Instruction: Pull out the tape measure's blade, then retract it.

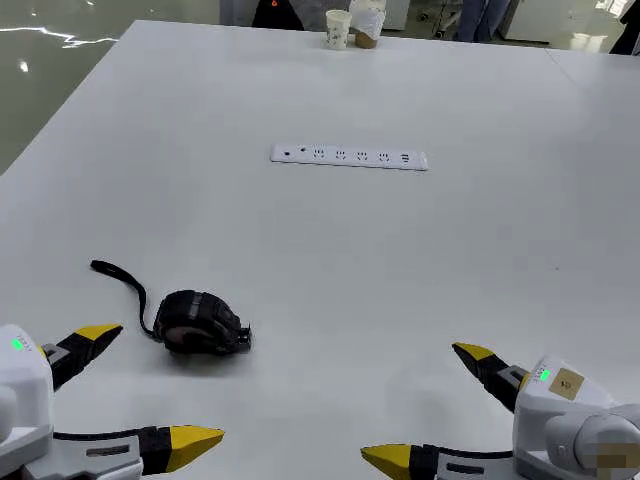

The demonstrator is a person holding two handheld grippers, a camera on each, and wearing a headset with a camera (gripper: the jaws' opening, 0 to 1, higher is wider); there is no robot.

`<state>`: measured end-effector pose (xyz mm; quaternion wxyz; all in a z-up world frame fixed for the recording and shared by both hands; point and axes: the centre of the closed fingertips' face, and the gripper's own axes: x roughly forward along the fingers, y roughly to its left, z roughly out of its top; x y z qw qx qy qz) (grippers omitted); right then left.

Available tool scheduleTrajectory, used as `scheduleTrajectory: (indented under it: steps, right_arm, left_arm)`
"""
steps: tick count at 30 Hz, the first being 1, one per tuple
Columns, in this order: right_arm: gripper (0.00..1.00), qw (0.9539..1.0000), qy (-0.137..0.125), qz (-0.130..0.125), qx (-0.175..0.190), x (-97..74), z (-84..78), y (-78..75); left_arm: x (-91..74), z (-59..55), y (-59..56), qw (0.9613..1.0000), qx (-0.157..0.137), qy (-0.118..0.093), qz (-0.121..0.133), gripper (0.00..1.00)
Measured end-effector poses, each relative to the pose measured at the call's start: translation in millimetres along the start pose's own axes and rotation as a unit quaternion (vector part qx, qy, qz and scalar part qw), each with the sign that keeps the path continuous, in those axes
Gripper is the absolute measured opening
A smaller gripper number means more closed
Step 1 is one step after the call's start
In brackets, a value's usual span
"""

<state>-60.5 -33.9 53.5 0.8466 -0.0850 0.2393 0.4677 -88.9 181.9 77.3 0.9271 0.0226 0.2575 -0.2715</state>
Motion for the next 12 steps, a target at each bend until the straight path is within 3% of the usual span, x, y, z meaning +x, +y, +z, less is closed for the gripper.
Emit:
scheduleTrajectory:
  steps: [12]
  right_arm:
    - [0.99,1.0,-0.001,0.0,0.0,-0.3,0.7,-0.6]
  left_arm:
    - [-1.8,2.0,4.0,1.0,0.005,-0.002,0.006,0.99]
